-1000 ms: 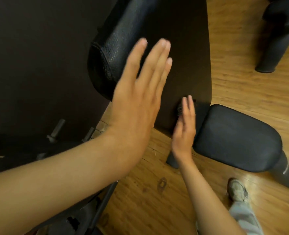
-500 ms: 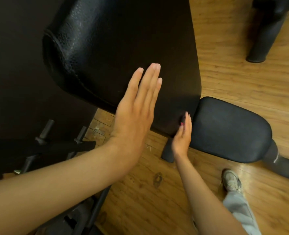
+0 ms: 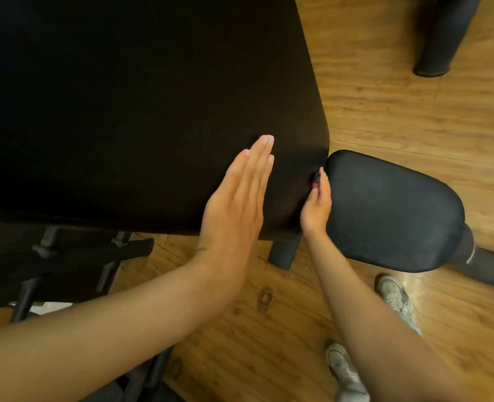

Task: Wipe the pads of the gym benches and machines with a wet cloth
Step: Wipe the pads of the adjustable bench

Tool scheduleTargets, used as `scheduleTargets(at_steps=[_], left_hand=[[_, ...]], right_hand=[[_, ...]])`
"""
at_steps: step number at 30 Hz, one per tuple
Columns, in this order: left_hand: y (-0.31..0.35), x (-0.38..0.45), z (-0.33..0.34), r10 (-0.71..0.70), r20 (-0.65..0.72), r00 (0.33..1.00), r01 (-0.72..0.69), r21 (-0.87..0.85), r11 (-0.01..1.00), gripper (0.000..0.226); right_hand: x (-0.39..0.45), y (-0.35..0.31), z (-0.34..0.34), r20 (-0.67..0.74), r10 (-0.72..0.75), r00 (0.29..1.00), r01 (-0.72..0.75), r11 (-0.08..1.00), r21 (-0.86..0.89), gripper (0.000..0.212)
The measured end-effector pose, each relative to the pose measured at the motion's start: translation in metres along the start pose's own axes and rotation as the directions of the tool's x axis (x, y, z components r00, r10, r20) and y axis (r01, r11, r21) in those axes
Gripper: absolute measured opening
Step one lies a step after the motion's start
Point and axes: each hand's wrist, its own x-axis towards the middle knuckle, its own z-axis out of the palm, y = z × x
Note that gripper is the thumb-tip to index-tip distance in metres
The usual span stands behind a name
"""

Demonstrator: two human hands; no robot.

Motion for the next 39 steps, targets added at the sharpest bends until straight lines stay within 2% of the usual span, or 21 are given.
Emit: scheduleTargets(at_steps=[6,10,12,14,17,19,23,28,30,32,35,39], left_hand=[[0.007,0.027,-0.01,0.008,-0.051,0.999,-0.008,0.006,1.0,0.08],[0.009,0.031,-0.007,0.021,-0.087,0.996,-0.019,0.018,1.0,0.074],[0.014,0.034,-0.002,-0.018,-0.172,0.985,0.008,-0.059,0.998,0.091],[0.008,0.034,-0.002,-0.053,-0.199,0.979,0.022,-0.153,0.988,0.106],[-0.014,0.025,-0.012,-0.098,-0.14,0.985,0.043,-0.356,0.934,0.091],[-0.032,0.01,-0.013,-0.17,-0.146,0.975,0.093,-0.426,0.9,0.083],[-0.066,-0.032,0.001,-0.302,-0.186,0.935,0.204,-0.416,0.886,0.084],[-0.101,-0.09,0.015,-0.397,-0.265,0.879,0.242,-0.469,0.849,0.079],[-0.113,-0.11,0.027,-0.452,-0.311,0.836,0.263,-0.496,0.828,0.085],[-0.121,-0.127,0.042,-0.504,-0.358,0.786,0.284,-0.515,0.809,0.102],[-0.132,-0.144,0.061,-0.513,-0.4,0.759,0.219,-0.585,0.781,0.119],[-0.135,-0.141,0.073,-0.512,-0.486,0.708,0.166,-0.591,0.79,0.114]], right_hand=[[0.096,-0.021,-0.001,-0.006,0.098,0.995,-0.098,0.994,0.038,0.047],[0.101,-0.035,-0.001,-0.008,0.167,0.986,-0.167,0.986,0.017,0.05],[0.083,-0.045,0.001,-0.021,0.104,0.994,-0.104,0.995,-0.011,0.05],[0.06,-0.06,0.006,-0.024,0.013,1.0,-0.014,0.999,-0.036,0.05],[0.021,-0.084,0.011,0.01,-0.099,0.995,0.1,0.994,-0.045,0.051],[-0.002,-0.101,0.013,0.049,-0.17,0.984,0.172,0.984,-0.053,0.051],[-0.047,-0.139,0.015,0.117,-0.264,0.957,0.269,0.963,-0.029,0.05],[-0.103,-0.19,0.024,0.126,-0.321,0.939,0.32,0.947,0.026,0.05],[-0.13,-0.213,0.03,0.137,-0.368,0.92,0.362,0.93,0.067,0.05],[-0.162,-0.23,0.035,0.163,-0.444,0.881,0.428,0.895,0.125,0.05],[-0.213,-0.24,0.042,0.197,-0.549,0.812,0.518,0.834,0.191,0.05],[-0.255,-0.237,0.045,0.21,-0.634,0.744,0.579,0.769,0.271,0.052]])
